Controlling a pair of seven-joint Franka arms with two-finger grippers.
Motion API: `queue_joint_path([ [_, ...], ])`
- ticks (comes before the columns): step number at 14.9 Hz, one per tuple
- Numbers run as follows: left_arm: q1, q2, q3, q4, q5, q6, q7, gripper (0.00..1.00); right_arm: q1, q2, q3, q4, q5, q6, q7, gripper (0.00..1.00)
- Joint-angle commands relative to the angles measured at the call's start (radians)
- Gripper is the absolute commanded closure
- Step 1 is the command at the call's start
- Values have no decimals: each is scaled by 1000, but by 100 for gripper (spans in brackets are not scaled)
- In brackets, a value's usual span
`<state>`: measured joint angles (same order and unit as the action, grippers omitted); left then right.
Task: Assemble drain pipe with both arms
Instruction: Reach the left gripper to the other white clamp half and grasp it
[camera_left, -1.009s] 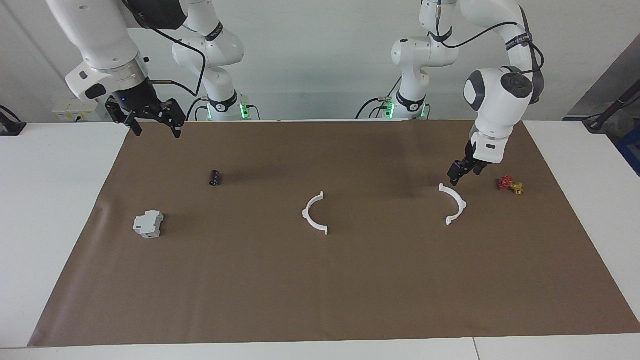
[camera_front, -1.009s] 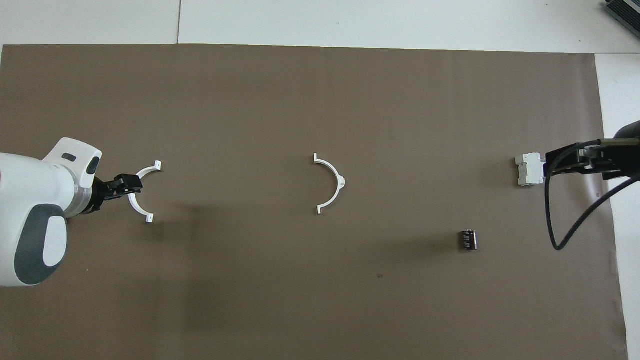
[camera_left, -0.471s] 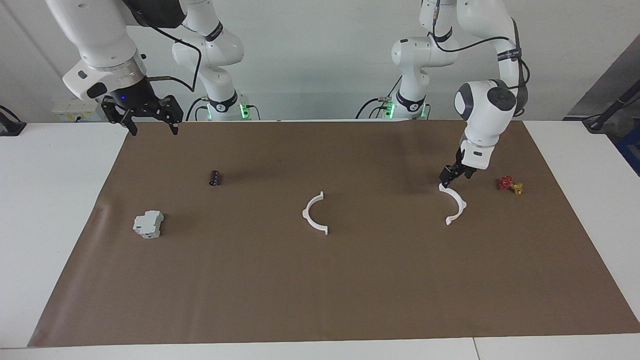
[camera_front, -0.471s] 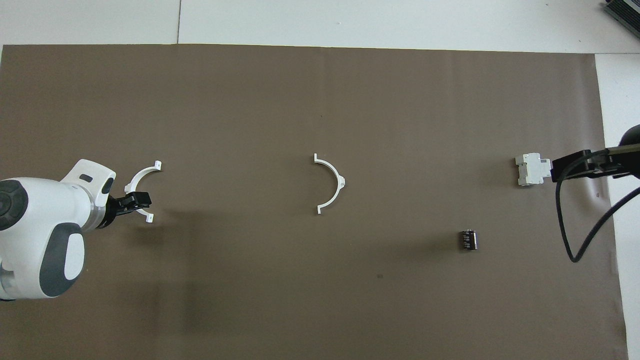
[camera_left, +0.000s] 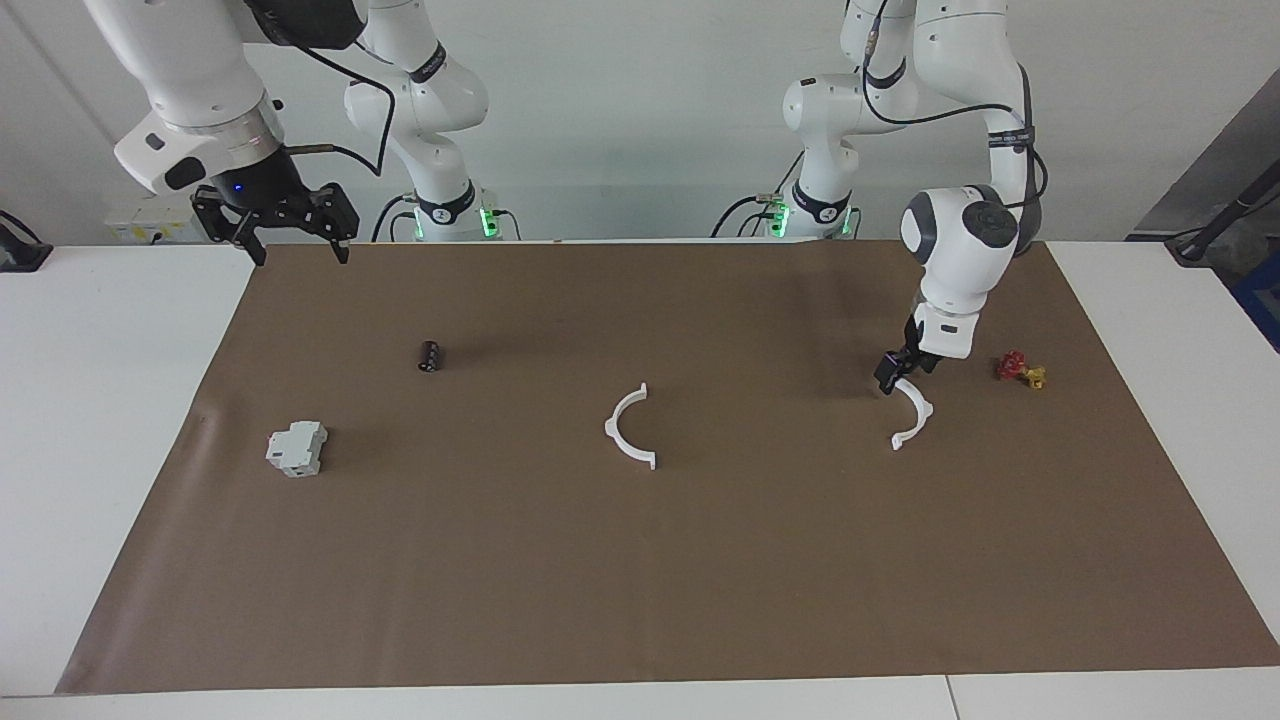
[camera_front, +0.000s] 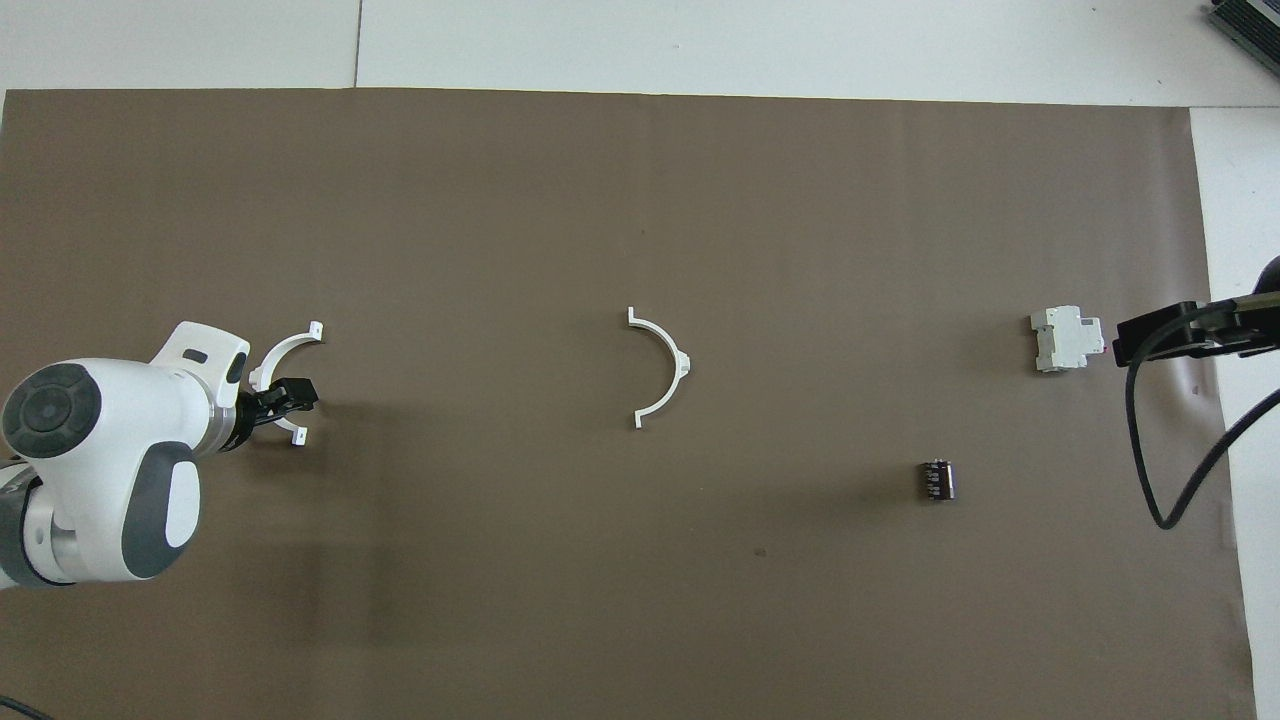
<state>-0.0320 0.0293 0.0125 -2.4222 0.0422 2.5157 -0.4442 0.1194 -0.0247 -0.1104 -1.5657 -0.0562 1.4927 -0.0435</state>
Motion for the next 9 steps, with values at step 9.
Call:
queue_joint_path([
  [9,-3,-14,1,-26,-10,15,-8,15,-15,-17,17,-8,41,-12,-26,0],
])
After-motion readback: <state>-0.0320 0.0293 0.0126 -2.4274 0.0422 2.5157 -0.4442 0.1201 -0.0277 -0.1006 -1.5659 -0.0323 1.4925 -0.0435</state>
